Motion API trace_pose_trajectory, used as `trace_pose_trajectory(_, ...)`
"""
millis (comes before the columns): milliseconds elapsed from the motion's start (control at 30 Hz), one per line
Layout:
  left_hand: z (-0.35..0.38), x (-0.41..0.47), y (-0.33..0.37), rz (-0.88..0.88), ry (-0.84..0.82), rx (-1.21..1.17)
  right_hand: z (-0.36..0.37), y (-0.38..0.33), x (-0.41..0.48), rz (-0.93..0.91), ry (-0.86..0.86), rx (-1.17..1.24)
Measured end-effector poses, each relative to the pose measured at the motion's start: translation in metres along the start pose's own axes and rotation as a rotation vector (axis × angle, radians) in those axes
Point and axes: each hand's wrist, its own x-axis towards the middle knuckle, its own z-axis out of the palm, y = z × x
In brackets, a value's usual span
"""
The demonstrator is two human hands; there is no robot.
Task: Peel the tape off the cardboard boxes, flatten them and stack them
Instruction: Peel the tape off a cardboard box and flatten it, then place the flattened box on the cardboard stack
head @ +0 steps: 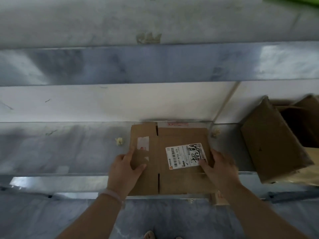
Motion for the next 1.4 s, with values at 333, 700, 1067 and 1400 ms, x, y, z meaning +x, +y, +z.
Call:
trace_pose_trajectory(333, -0.013, -0.040, -0.001, -0.047, -0.034, -0.308, -0.028, 0.024, -0.019, 0.154, -0.136, 0.737)
trace_pose_trajectory(700, -0.028, -0.077, -0.002, -0.115, 0.155, -0.462, -0.046, 0.022, -0.023, 0.067, -0.234, 0.887)
trace_pose_trajectory(1067, -0.070, -0.099, -0.053, -0.172, 0.332, -0.483, -0.024, -0.048, -0.028, -0.106, -0.228, 0.864)
trace_pose_trajectory(1400, -0.149, -0.108, -0.168, -0.246, 0.422, -0.547, 0.027, -0.187, -0.069, -0.217, -0.255, 0.887)
